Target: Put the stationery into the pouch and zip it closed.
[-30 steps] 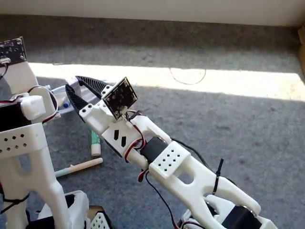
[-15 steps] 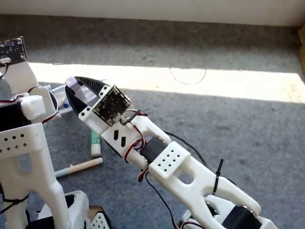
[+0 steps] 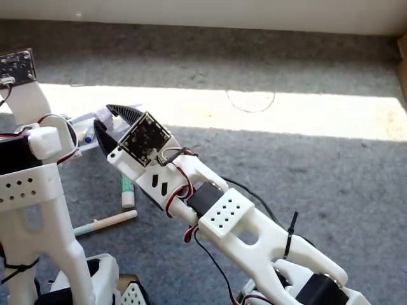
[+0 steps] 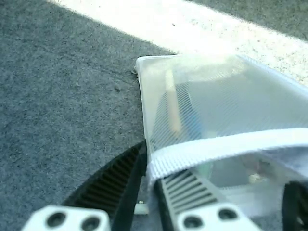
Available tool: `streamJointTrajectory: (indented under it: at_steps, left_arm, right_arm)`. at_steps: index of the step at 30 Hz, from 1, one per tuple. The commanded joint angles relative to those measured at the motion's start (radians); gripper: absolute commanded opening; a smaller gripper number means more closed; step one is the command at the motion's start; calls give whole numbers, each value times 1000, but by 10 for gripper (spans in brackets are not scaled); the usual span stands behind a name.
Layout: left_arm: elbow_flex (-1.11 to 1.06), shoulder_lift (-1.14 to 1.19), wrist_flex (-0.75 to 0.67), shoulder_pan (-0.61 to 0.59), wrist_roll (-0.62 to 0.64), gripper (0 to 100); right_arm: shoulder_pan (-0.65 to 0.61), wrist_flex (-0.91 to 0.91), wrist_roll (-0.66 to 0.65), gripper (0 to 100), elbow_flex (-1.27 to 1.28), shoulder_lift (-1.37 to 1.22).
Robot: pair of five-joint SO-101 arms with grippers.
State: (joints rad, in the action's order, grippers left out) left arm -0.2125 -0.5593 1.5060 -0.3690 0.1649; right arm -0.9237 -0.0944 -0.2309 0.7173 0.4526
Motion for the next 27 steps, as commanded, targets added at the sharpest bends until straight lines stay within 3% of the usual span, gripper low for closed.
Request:
streamJointTrajectory:
  at_steps: [1,15,22,27]
  left_arm:
    - [2,-22,-8,-30,-9,11]
    - [1,-21,-8,-33,-9,11]
    - [1,-22,-9,-41,-8,10]
    - [1,-22,-15,-119,-3,9]
  right_arm:
    - [-7,2,-11,122,-24,21]
    - [-7,8,-11,122,-28,22]
    - [-7,217,-11,122,-120,59]
    - [-18,295,-9,122,-143,97]
